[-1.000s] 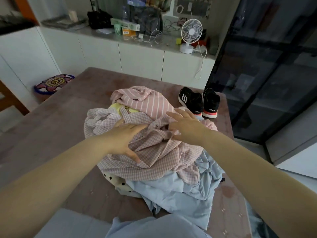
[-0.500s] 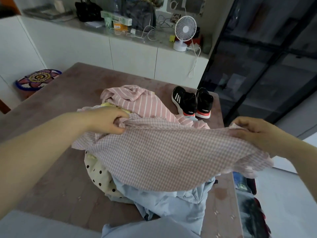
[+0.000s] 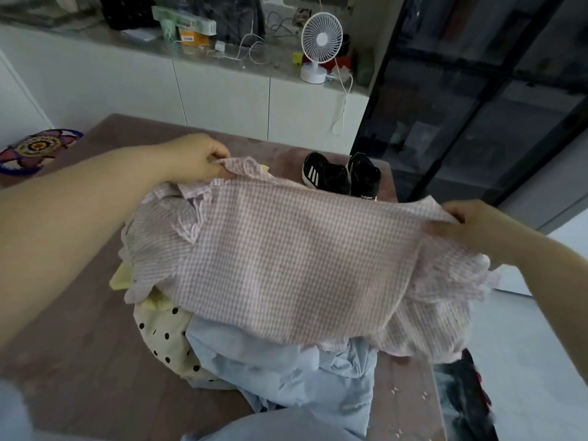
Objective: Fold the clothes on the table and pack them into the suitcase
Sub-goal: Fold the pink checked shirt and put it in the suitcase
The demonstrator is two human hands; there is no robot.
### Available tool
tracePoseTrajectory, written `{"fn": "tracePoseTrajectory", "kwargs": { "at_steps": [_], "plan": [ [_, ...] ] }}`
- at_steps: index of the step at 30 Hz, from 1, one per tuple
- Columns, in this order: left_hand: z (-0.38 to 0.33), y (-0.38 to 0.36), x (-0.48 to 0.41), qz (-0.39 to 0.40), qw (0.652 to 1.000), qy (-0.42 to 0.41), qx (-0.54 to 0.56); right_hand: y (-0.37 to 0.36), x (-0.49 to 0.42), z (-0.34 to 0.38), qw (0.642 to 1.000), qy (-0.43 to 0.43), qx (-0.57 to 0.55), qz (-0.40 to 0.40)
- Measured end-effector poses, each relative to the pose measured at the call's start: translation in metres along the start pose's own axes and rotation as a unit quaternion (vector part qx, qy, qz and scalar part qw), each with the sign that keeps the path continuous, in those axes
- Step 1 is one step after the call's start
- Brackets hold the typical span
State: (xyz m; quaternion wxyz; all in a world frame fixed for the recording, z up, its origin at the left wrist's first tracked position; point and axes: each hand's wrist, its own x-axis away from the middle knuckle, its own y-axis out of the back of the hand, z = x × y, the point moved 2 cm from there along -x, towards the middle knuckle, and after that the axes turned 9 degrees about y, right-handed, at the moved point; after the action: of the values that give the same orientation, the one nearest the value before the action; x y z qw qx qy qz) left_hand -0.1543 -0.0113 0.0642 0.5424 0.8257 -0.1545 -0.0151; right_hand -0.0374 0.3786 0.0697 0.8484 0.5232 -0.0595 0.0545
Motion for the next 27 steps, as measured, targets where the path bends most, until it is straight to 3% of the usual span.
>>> {"fn": "tracePoseTrajectory", "kwargs": {
  "at_steps": [3,5,7,9,13,15,18,20,22,25,27],
  "plan": [
    [-0.016,0.023,-0.014,-0.164,0.985,-0.007,0.044,0.017,-0.015,0.010,0.979,0.034,-0.028,-0.199],
    [-0.024,0.037,-0.017,-0.213,0.974,-0.026,0.072,0.024,-0.010,0.023,0.964,0.074,-0.070,-0.244],
    [-0.022,0.032,-0.010,-0.154,0.985,-0.056,0.057,0.011,0.002,0.030,0.982,0.098,-0.044,-0.157],
    [-0.008,0.011,0.006,-0.063,0.993,-0.095,0.013,-0.016,0.018,0.018,0.996,0.089,0.000,-0.003],
    [0.041,-0.037,0.053,0.100,0.992,-0.080,0.000,-0.072,0.051,-0.015,0.969,0.090,0.020,0.227],
    [0.064,-0.057,0.074,0.168,0.985,-0.030,0.016,-0.103,0.067,-0.028,0.952,0.077,0.008,0.297],
    [0.080,-0.077,0.099,0.232,0.973,0.004,-0.016,-0.135,0.082,-0.029,0.932,0.137,0.028,0.334],
    [0.084,-0.082,0.108,0.244,0.970,0.012,-0.023,-0.139,0.083,-0.020,0.926,0.169,0.042,0.336],
    [0.086,-0.080,0.115,0.208,0.978,0.002,-0.034,-0.131,0.078,0.000,0.939,0.166,0.023,0.301],
    [0.088,-0.076,0.118,0.174,0.983,-0.009,-0.060,-0.125,0.055,0.022,0.969,0.194,-0.004,0.151],
    [0.084,-0.073,0.121,0.206,0.975,0.007,-0.086,-0.130,0.036,0.036,0.978,0.203,-0.026,0.040]
  ]
}}
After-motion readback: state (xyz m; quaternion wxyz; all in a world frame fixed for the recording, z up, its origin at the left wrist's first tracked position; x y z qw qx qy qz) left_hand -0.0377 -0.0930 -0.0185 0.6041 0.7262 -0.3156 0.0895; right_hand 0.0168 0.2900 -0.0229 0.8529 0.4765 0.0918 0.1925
